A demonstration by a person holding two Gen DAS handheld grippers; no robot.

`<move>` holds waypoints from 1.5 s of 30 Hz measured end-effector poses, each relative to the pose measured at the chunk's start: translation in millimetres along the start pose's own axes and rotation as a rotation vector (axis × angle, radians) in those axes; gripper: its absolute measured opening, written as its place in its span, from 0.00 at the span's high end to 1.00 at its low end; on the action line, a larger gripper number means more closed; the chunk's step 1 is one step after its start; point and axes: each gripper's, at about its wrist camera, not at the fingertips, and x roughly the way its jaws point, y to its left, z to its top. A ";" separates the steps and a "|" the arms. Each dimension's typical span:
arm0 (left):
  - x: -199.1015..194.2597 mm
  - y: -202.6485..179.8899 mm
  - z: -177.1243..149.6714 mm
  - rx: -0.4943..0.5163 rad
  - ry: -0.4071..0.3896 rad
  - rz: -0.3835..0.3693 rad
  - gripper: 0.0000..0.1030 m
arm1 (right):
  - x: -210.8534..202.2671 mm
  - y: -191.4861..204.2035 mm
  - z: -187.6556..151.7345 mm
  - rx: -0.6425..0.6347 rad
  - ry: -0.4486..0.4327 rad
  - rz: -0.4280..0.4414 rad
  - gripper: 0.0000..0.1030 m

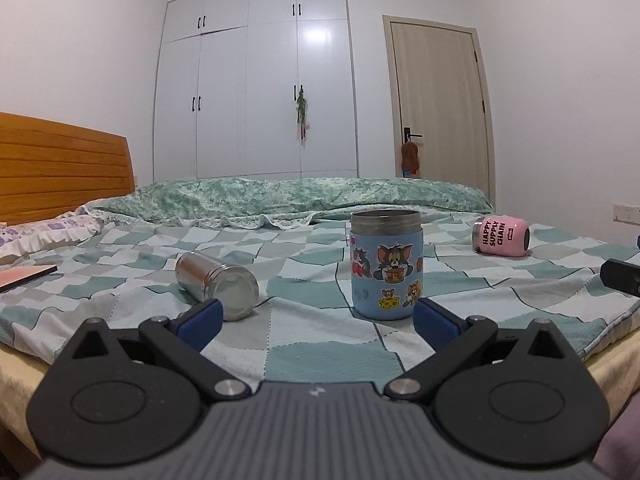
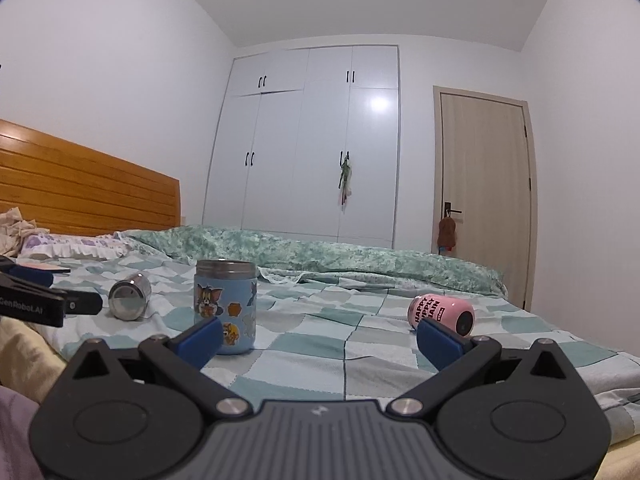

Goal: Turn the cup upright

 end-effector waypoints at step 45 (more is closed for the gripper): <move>-4.2 0.2 -0.4 0.006 -0.013 0.000 0.00 | -1.3 0.8 -2.7 -0.008 -0.013 -0.001 0.00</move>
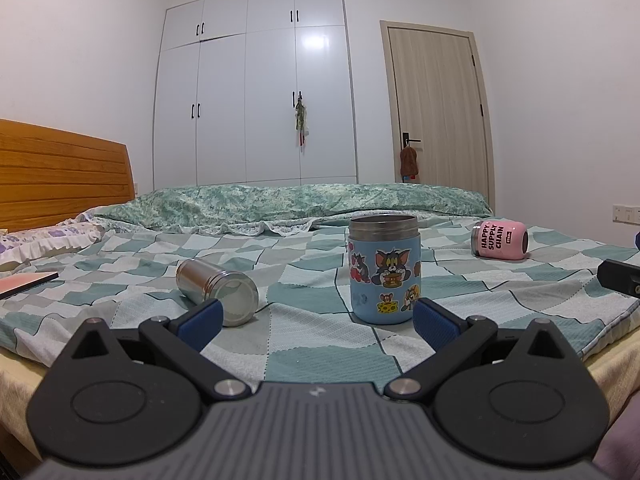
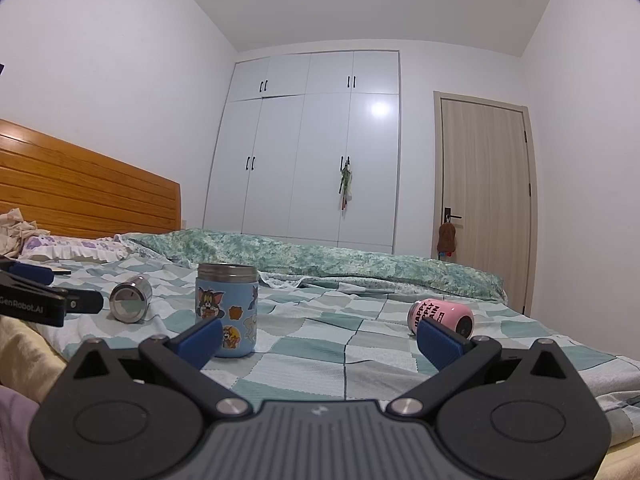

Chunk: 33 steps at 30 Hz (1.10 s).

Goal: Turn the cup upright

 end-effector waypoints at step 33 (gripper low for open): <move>-0.5 -1.7 1.5 0.004 -0.002 -0.001 0.00 | -0.3 -0.5 -0.4 -0.006 0.003 0.002 0.00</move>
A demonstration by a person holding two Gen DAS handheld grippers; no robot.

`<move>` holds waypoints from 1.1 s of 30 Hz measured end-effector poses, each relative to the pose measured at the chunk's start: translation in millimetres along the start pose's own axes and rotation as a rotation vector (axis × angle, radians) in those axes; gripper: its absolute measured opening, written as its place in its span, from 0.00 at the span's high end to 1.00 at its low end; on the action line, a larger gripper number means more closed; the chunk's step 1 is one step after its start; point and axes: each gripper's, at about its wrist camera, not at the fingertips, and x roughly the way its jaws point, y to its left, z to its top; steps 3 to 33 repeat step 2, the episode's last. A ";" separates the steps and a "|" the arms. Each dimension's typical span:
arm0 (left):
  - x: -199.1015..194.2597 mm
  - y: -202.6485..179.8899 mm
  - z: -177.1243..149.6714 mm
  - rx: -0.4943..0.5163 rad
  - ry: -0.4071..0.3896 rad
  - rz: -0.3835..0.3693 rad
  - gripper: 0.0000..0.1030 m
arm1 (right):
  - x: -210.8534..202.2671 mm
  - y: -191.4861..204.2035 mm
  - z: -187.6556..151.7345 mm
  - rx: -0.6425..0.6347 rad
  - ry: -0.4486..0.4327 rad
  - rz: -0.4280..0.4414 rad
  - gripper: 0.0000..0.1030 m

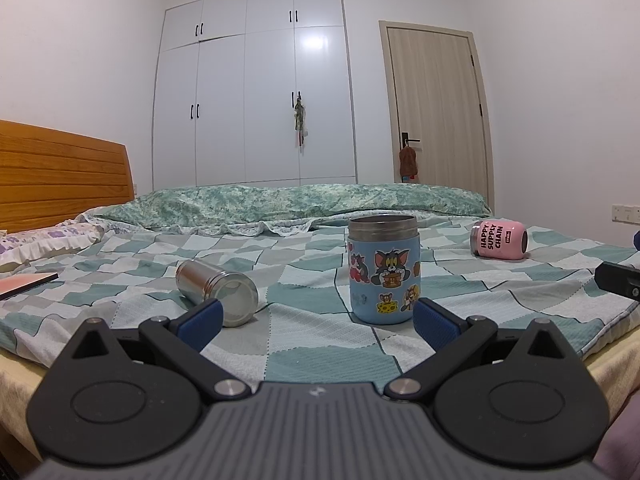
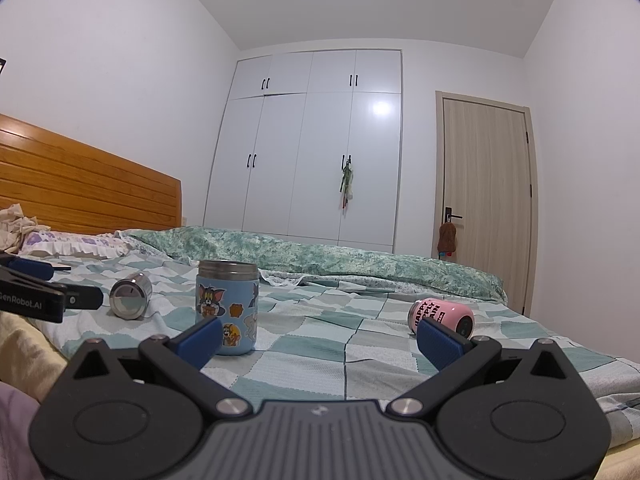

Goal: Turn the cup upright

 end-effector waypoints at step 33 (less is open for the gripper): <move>0.4 0.4 0.0 -0.003 0.001 0.002 0.00 | 0.0 0.0 0.0 0.000 0.000 0.000 0.00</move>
